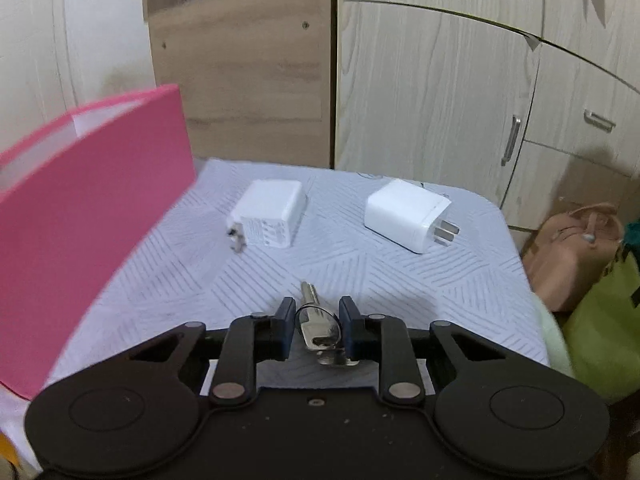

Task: Organize rigid objects
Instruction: 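Return the right tool to the table and grasp a key ring, then carry the key ring into the pink box with the right tool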

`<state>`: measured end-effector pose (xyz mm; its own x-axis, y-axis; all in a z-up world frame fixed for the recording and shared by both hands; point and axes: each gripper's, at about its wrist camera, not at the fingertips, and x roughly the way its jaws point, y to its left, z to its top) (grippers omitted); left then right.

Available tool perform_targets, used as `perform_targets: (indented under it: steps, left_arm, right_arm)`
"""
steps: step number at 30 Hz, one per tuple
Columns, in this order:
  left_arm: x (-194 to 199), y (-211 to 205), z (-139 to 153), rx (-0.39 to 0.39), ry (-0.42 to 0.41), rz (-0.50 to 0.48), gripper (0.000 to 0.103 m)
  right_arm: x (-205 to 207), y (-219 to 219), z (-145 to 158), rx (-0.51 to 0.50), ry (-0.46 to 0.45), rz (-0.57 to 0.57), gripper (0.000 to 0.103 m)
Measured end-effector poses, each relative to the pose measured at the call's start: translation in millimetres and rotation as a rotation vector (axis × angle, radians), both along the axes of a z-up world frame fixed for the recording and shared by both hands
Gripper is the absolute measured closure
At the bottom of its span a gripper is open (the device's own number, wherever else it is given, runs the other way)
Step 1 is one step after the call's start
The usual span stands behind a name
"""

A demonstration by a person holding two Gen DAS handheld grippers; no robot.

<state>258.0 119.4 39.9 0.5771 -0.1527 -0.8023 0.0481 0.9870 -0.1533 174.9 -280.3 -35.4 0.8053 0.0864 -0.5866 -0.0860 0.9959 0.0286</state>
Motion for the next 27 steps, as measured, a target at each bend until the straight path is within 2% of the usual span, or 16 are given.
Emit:
perform_targets:
  steps: [3,10,12,19,27]
  left_arm:
    - [0,-1,0,-0.004,0.001,0.002,0.097]
    - [-1,0,0,-0.002,0.000,0.002,0.097]
    - [-1,0,1,-0.003,0.000,0.003,0.097]
    - [-2,0,1,0.003,-0.002,0.003,0.097]
    - [-3,0,2,-0.003,-0.005,0.006,0.097]
  right_arm:
    - [-3,-4,5,0.037,-0.019,-0.017,0.076]
    - [-13,-14,30,0.257,-0.055,0.031,0.076]
    - [-16,-11,38,0.291,-0.076,0.051,0.076]
    - [-34,24,69,0.312,-0.167,0.155,0.076]
    - [-49,73,110,0.351,-0.236,0.356,0.076]
